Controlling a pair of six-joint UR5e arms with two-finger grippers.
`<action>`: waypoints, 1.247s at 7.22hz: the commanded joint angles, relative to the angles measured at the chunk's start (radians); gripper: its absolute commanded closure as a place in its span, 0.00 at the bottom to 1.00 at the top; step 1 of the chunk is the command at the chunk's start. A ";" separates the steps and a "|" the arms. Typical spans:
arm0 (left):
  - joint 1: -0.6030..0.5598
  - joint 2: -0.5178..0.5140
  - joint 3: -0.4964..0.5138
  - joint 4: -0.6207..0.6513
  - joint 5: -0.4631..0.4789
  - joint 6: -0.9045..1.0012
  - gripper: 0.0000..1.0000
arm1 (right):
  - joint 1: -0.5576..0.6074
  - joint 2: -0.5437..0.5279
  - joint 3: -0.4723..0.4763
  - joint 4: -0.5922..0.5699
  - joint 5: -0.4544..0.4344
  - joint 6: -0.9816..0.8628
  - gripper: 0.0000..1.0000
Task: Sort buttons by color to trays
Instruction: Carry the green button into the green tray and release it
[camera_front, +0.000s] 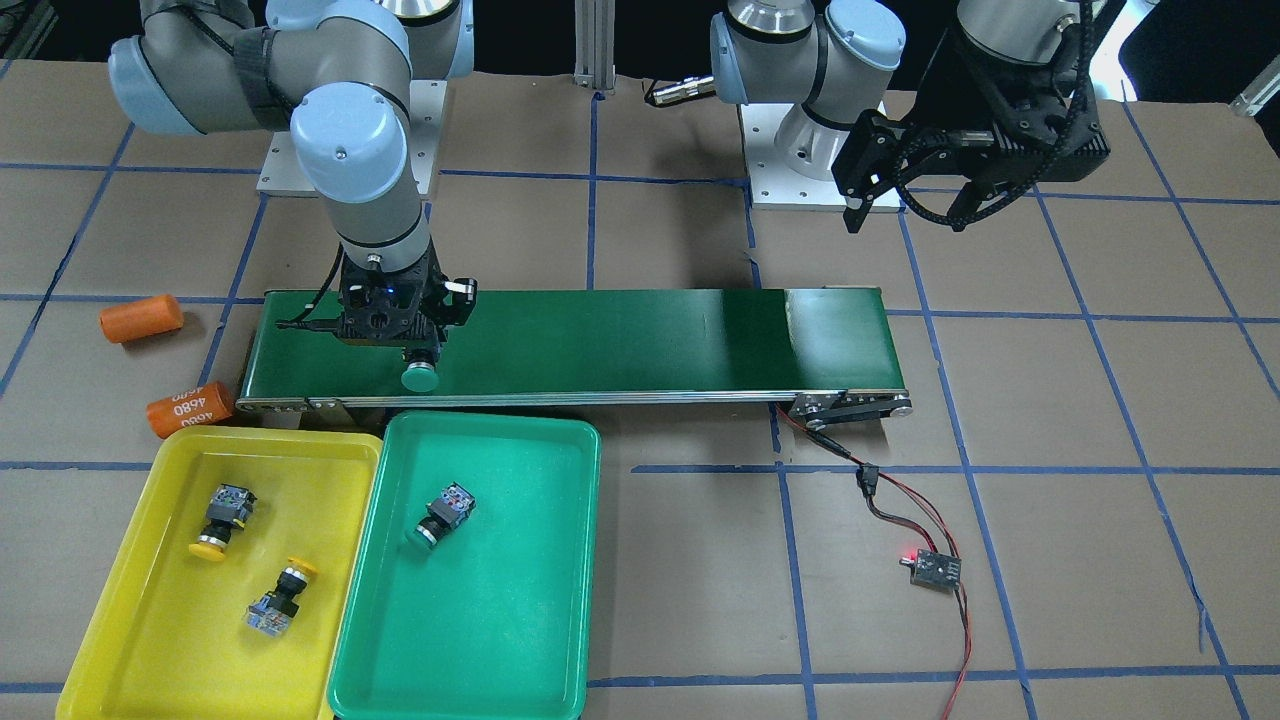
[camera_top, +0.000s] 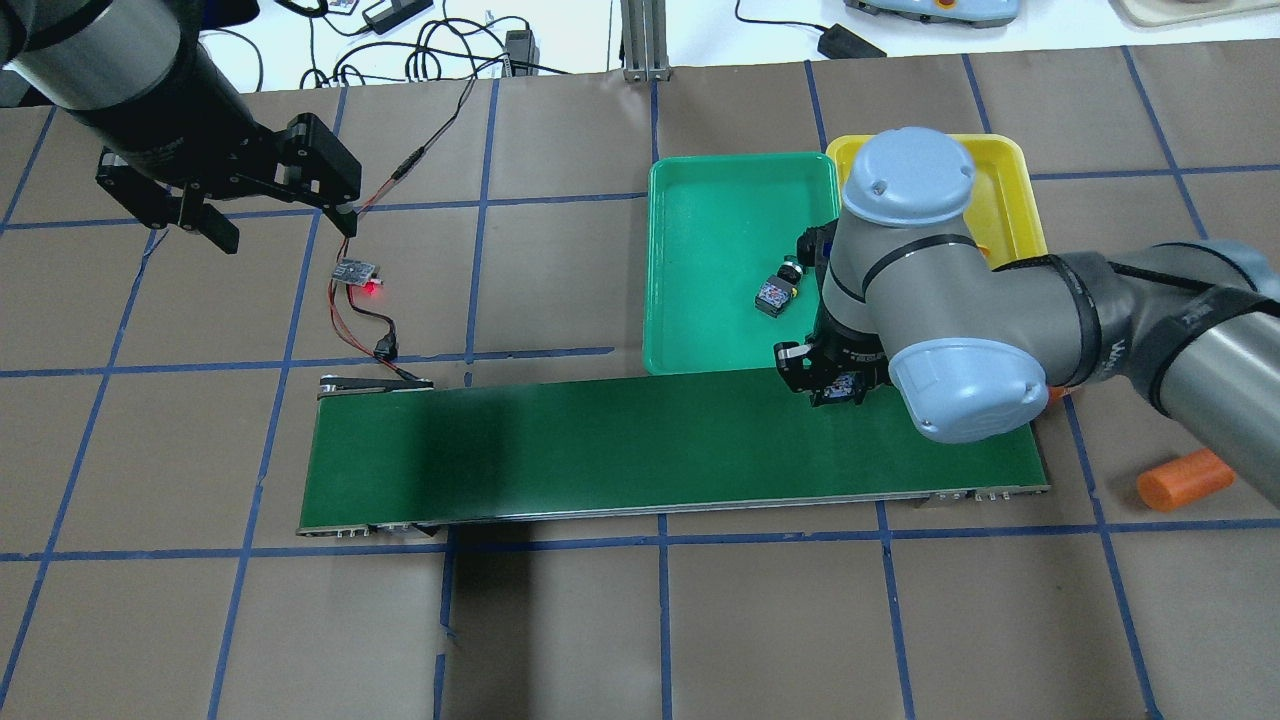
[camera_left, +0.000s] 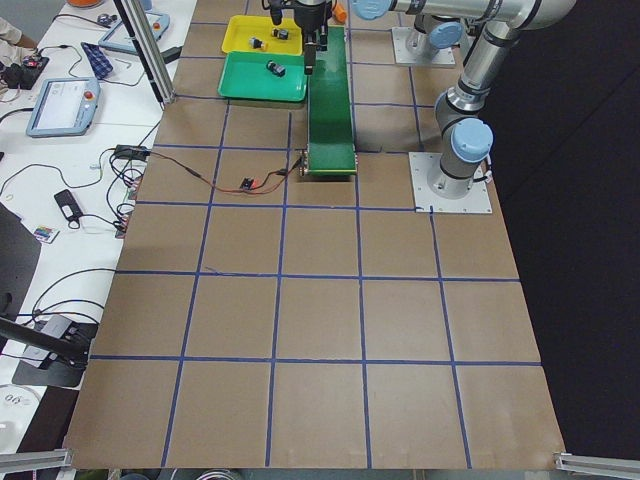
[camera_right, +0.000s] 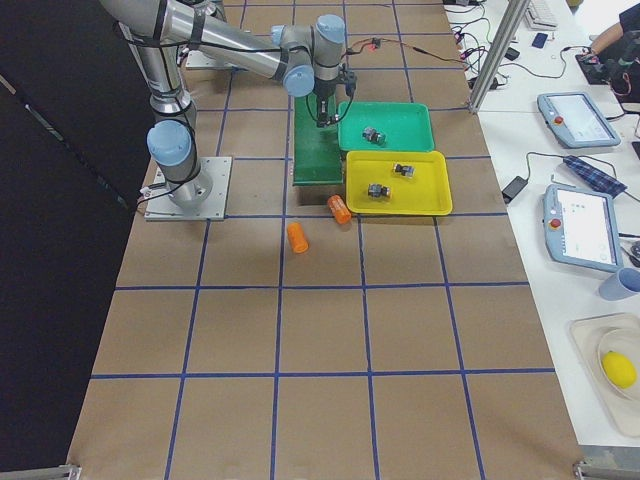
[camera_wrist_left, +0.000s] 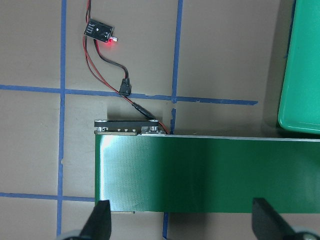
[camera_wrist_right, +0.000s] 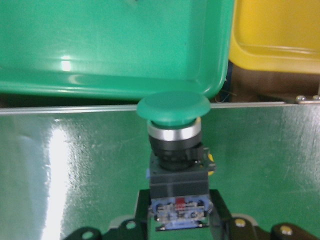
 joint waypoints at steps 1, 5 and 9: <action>0.000 0.000 0.000 0.000 0.000 0.000 0.00 | 0.002 0.026 -0.085 -0.035 0.009 0.003 1.00; 0.000 0.000 0.000 0.000 0.000 0.002 0.00 | 0.043 0.193 -0.102 -0.365 0.147 0.030 0.98; 0.000 -0.002 0.000 0.000 0.000 0.002 0.00 | 0.043 0.206 -0.102 -0.367 0.143 0.021 0.00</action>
